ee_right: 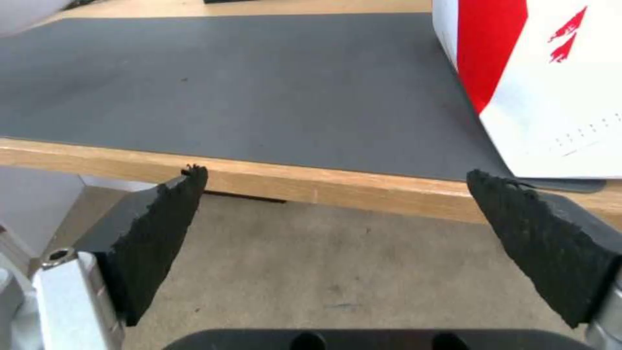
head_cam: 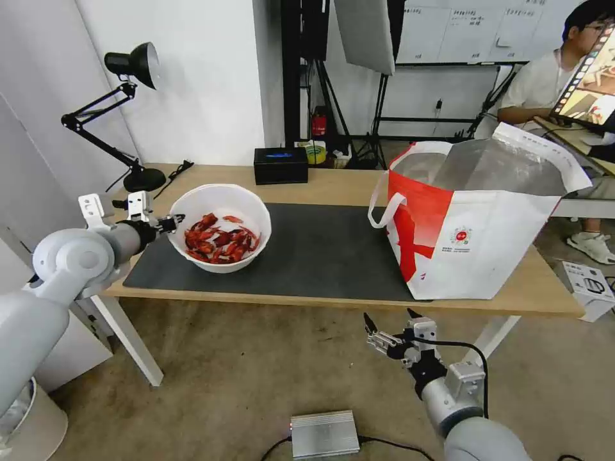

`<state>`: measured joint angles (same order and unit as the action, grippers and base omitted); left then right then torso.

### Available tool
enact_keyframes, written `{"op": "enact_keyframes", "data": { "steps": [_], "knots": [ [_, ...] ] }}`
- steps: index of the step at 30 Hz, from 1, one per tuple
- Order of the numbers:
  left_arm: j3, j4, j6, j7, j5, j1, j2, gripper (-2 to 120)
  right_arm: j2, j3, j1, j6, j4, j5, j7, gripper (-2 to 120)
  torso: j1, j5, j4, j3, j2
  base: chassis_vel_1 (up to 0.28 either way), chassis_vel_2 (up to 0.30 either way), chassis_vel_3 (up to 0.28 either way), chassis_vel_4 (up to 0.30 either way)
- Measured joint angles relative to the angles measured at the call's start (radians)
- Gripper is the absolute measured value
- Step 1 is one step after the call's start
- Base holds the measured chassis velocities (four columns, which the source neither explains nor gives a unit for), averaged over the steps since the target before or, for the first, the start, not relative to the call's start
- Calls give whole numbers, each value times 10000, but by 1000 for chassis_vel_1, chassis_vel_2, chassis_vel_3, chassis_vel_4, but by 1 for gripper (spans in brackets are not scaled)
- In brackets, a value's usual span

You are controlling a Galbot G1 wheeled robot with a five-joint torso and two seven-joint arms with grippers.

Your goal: Pick up the trash from the table and place it into the takeout bag.

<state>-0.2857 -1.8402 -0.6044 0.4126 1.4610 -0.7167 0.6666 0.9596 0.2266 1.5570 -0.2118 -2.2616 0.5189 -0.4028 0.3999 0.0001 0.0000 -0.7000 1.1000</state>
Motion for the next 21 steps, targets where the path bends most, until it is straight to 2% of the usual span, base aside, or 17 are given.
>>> {"op": "enact_keyframes", "data": {
  "steps": [10, 15, 21],
  "knots": [
    [814, -294, 25, 383, 1191, 1063, 652, 0, 0, 0, 0, 0, 1, 0, 0, 100, 0, 0, 0, -1, 0, 0, 0, 0, 0],
    [1396, -200, 431, 488, 1973, 1978, 1125, 0, 0, 0, 0, 0, 0, 0, 1, 100, 0, 1, -1, -1, 0, 0, 0, 0, 0],
    [1970, 71, 841, 597, 2330, 2845, 1752, 0, 0, 0, 0, 0, 0, 0, 0, 100, 2, 1, -1, -1, -1, 0, 0, 0, 0]
  ]
}}
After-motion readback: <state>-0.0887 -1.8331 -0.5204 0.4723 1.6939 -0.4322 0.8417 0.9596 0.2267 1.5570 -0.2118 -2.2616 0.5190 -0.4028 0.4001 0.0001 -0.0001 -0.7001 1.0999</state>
